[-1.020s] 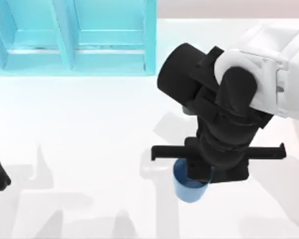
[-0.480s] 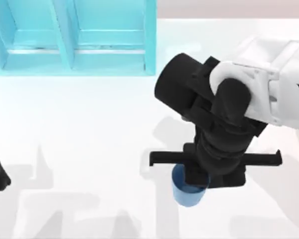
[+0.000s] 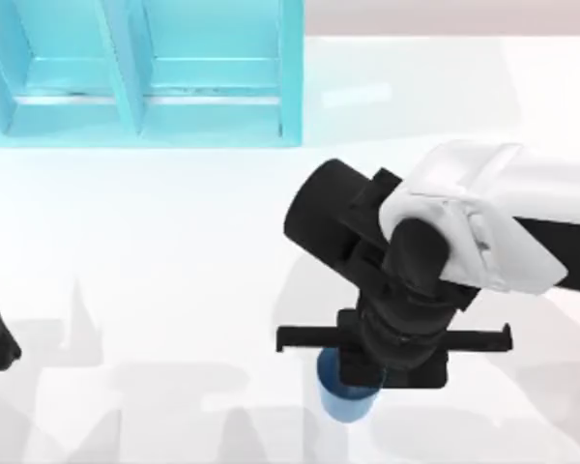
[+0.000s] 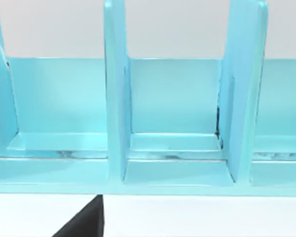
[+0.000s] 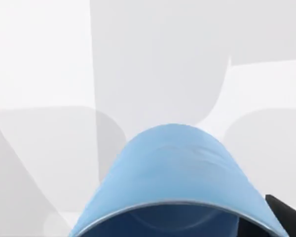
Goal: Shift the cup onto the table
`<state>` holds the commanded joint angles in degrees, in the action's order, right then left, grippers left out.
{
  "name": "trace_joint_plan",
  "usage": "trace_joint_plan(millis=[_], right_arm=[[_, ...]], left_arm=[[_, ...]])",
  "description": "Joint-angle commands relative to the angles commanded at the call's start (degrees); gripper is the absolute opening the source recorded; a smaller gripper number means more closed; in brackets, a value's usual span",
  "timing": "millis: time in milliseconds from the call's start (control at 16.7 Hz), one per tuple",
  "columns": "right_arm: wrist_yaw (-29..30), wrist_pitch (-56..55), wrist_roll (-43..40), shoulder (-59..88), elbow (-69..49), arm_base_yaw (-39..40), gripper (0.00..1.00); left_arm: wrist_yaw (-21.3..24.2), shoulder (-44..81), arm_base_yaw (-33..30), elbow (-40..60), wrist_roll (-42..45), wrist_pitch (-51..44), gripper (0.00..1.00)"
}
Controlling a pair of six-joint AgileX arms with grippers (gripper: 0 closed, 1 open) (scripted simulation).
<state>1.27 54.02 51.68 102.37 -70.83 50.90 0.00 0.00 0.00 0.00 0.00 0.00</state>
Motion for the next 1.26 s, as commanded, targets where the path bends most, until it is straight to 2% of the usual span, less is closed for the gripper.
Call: trace_joint_plan(millis=[120, 900, 1260], right_arm=[[0.0, 0.0, 0.0, 0.0, 0.0, 0.0, 0.0], [0.0, 0.0, 0.0, 0.0, 0.0, 0.0, 0.98], [0.0, 0.0, 0.0, 0.0, 0.0, 0.0, 1.0]], left_arm=[[0.0, 0.0, 0.0, 0.0, 0.0, 0.0, 1.0], [0.0, 0.0, 0.0, 0.0, 0.0, 0.0, 1.0], [0.0, 0.0, 0.0, 0.0, 0.0, 0.0, 1.0]])
